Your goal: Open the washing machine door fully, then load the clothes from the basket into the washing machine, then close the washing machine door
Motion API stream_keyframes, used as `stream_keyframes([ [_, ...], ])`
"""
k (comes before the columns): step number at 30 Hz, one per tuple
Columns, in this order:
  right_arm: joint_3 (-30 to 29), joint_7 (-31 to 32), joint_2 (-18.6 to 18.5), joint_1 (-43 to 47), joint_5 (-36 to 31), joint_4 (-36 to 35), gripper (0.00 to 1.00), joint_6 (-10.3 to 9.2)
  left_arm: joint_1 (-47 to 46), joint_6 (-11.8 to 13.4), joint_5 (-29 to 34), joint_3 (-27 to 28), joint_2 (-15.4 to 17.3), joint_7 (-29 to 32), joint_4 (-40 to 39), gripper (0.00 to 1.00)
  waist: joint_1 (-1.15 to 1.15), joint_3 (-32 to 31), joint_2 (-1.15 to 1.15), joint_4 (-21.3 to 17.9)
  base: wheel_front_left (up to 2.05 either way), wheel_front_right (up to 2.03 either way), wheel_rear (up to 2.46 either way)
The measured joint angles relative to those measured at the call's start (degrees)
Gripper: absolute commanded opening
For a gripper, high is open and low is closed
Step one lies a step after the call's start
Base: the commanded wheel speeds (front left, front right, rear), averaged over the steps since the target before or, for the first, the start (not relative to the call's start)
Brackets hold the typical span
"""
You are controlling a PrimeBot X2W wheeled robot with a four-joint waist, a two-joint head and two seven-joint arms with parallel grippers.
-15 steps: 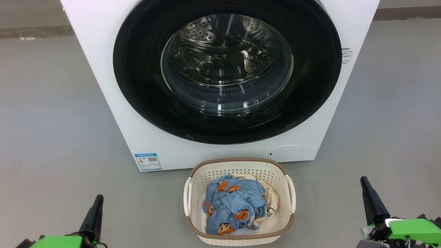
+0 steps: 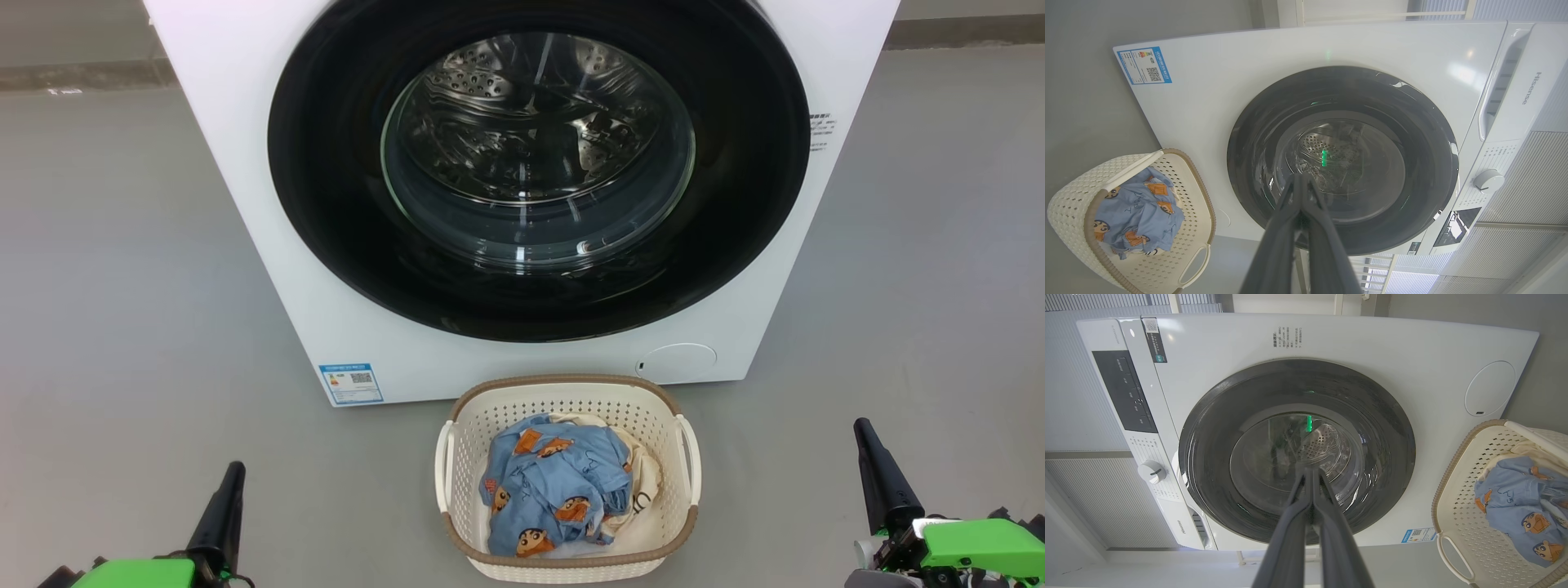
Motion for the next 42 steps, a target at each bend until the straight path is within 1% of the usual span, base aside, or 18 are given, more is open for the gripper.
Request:
stream_keyframes([
  [42,0.0,0.0,0.0,0.0,0.0,0.0,0.00,0.00,0.0,0.0,0.1,0.0,0.0,0.0,0.0,0.00,0.00,0.0,0.00,0.0,0.00,0.00,0.00],
])
